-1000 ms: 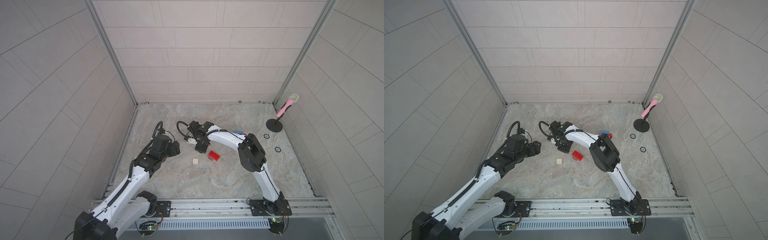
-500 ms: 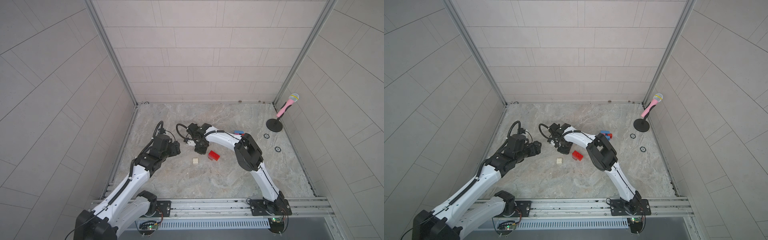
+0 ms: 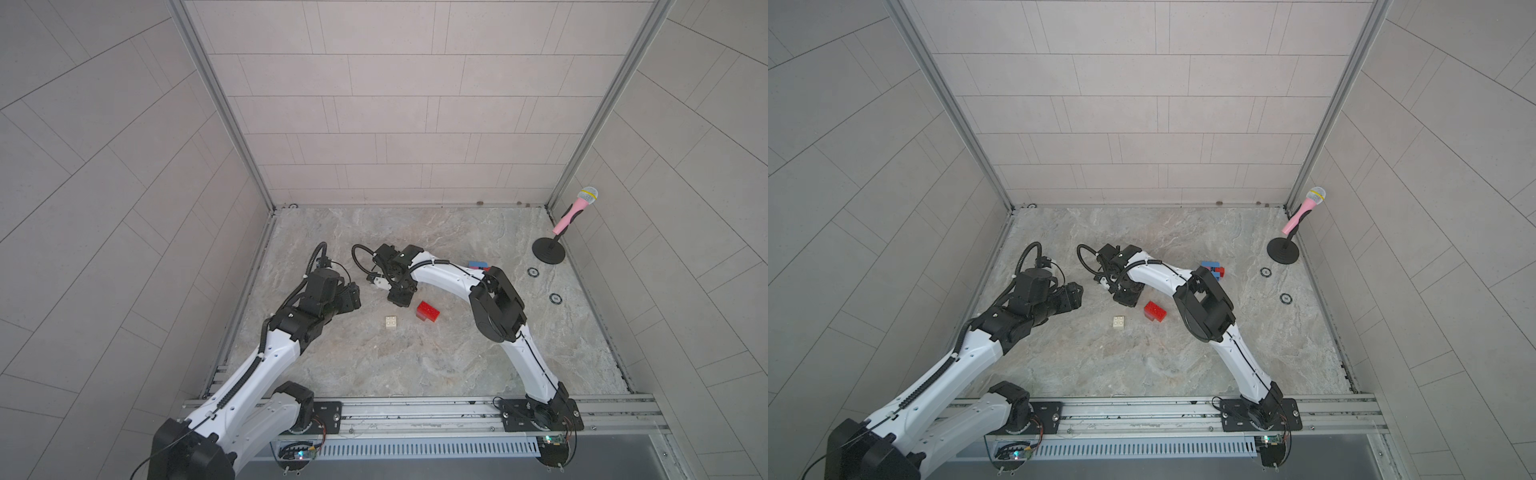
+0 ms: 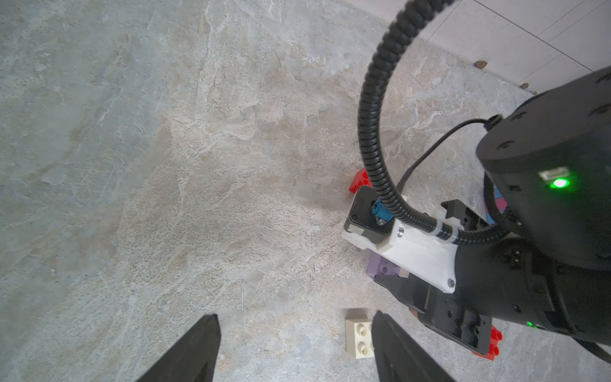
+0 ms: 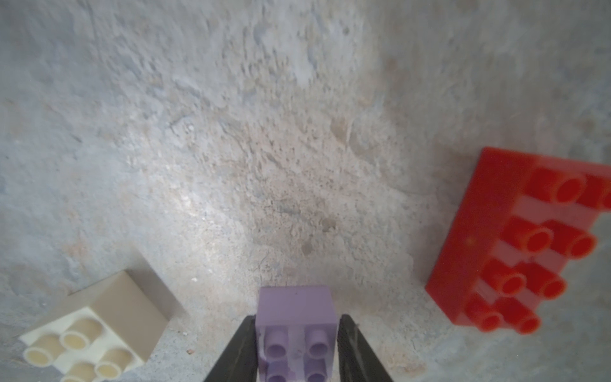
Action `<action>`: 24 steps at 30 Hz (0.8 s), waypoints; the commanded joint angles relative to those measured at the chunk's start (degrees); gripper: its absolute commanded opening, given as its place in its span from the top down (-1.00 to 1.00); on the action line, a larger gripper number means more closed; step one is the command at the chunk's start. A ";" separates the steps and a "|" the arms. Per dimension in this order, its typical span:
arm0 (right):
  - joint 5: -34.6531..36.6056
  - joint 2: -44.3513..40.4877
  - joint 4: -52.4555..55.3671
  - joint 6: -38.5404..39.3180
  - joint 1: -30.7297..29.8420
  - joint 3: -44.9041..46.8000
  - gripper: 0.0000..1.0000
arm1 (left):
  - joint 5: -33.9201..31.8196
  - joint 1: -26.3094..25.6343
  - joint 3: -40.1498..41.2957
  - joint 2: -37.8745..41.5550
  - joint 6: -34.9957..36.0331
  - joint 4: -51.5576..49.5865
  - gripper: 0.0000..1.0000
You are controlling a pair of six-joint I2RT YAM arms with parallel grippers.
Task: Assemble the letter p with lego
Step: Pick up the lego brick from the center of the board.
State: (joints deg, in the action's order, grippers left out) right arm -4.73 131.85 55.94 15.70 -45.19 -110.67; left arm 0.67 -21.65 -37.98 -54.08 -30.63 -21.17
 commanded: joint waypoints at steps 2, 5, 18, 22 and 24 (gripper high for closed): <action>-0.24 -0.61 1.54 0.20 0.15 -0.26 0.20 | 0.15 0.37 0.46 -0.36 -0.31 1.22 -0.58; -0.02 -0.54 1.58 -0.02 0.10 -0.07 0.35 | 0.21 0.38 0.56 -0.41 -0.30 1.22 -0.58; 5.99 -11.28 6.37 -14.02 0.01 0.95 0.64 | 1.64 0.38 3.86 0.99 -0.15 5.47 -0.58; 7.54 -17.95 7.54 -16.98 0.01 4.16 0.66 | 2.10 0.38 5.35 1.91 0.46 7.26 -0.57; 7.36 -21.22 7.17 -17.01 0.01 7.14 0.66 | 1.87 0.38 5.76 2.27 0.72 7.50 -0.57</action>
State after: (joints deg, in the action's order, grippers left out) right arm 0.78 115.13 60.58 1.72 -45.12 -106.39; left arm 2.55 -21.61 -33.01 -53.01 -30.44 -15.97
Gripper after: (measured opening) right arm 0.358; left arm 0.787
